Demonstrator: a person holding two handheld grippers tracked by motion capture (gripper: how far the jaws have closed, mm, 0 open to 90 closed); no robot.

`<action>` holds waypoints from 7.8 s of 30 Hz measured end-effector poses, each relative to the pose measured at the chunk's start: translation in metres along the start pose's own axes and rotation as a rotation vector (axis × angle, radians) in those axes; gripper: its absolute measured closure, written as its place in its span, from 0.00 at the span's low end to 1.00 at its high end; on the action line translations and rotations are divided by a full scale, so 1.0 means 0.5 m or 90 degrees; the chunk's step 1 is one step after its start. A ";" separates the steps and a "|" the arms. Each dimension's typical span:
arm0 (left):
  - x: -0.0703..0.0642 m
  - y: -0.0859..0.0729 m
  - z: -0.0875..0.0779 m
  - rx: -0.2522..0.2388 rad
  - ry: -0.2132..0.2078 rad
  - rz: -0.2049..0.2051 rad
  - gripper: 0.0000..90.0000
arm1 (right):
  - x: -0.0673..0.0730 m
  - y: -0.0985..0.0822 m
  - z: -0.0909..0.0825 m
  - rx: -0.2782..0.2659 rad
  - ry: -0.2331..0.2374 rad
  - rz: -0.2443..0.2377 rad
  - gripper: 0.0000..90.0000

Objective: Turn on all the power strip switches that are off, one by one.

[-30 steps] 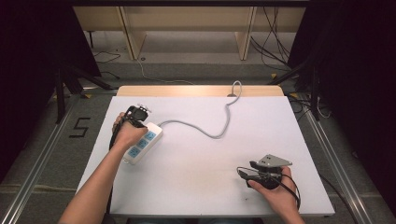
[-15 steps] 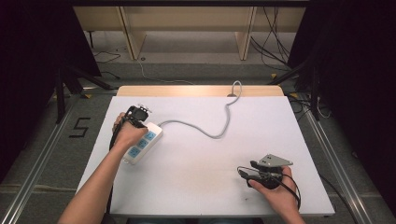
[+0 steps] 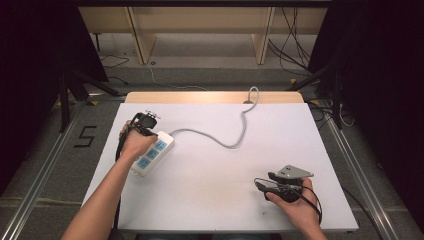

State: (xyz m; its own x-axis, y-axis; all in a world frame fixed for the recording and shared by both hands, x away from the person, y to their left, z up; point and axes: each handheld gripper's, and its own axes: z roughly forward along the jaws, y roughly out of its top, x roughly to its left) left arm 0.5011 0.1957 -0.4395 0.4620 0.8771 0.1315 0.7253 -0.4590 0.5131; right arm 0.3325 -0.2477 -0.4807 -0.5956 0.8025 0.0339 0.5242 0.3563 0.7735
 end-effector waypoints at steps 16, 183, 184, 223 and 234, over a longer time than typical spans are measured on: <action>0.006 -0.012 -0.020 -0.005 0.009 -0.001 1.00 | 0.001 0.000 0.000 0.001 0.000 0.003 0.47; 0.026 -0.152 -0.080 0.007 -0.005 -0.038 1.00 | -0.001 0.001 -0.002 -0.004 -0.003 0.002 0.47; 0.026 -0.152 -0.079 0.007 -0.005 -0.038 1.00 | -0.001 0.001 -0.002 -0.004 -0.004 0.002 0.47; 0.019 -0.154 -0.072 0.015 -0.001 -0.011 1.00 | 0.001 0.001 -0.004 -0.003 -0.002 0.000 0.46; 0.022 -0.158 -0.073 0.005 -0.007 -0.015 1.00 | -0.001 0.002 -0.004 -0.006 -0.004 0.002 0.46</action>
State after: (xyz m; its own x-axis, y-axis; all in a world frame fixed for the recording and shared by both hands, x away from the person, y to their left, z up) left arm 0.4302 0.2466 -0.4477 0.4499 0.8863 0.1101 0.7401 -0.4390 0.5095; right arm 0.3321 -0.2487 -0.4789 -0.5906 0.8063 0.0320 0.5196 0.3496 0.7796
